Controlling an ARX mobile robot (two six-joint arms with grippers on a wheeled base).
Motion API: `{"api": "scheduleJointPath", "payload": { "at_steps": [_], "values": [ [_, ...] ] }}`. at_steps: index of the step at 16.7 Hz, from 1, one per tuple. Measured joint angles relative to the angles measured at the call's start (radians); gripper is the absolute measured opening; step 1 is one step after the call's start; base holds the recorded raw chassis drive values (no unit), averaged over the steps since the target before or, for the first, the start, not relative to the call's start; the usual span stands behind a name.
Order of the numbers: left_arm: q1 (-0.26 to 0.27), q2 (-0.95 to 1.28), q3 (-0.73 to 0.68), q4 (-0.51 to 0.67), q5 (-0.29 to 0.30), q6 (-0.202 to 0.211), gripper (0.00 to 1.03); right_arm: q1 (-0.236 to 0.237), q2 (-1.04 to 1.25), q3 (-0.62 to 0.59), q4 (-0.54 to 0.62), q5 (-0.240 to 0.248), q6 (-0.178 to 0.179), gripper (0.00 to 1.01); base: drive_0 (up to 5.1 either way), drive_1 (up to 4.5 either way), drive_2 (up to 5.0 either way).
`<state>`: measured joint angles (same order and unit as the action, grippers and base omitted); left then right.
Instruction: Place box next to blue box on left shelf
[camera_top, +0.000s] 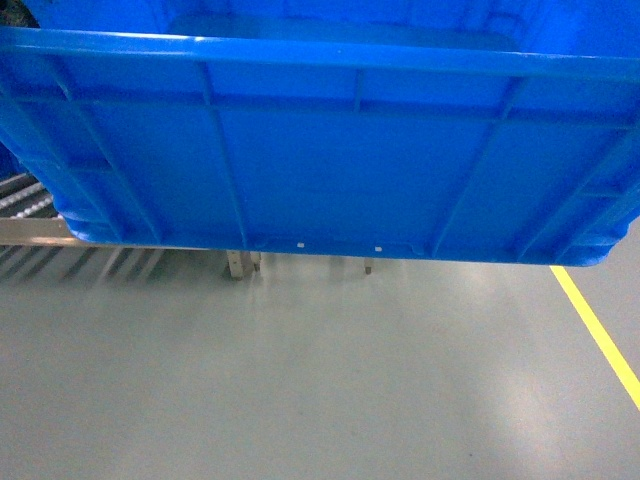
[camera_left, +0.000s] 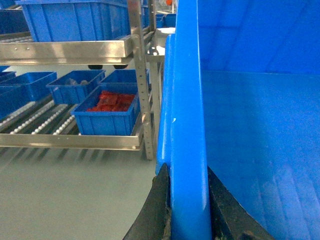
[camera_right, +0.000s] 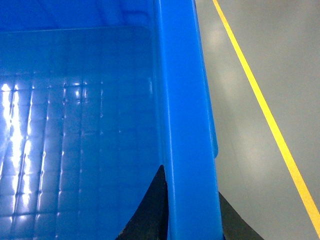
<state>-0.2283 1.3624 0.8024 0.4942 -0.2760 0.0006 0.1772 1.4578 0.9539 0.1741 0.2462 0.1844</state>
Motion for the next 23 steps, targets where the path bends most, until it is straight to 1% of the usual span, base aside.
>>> {"api": "scheduleJointPath", "payload": {
  "at_steps": [19, 22, 23],
  "values": [
    [0.0, 0.0, 0.0, 0.0, 0.002, 0.0, 0.09, 0.0, 0.0, 0.0, 0.002, 0.0, 0.0, 0.1, -0.1, 4.22, -4.3],
    [0.0, 0.003, 0.0, -0.001, 0.003, -0.001, 0.09, 0.0, 0.004, 0.0, 0.004, -0.001, -0.002, 0.1, 0.0, 0.0, 0.0],
    [0.0, 0.005, 0.0, -0.006, 0.003, -0.001, 0.09, 0.0, 0.009, 0.0, 0.0, -0.001, -0.001, 0.1, -4.6, 2.73, 2.7]
  ]
}}
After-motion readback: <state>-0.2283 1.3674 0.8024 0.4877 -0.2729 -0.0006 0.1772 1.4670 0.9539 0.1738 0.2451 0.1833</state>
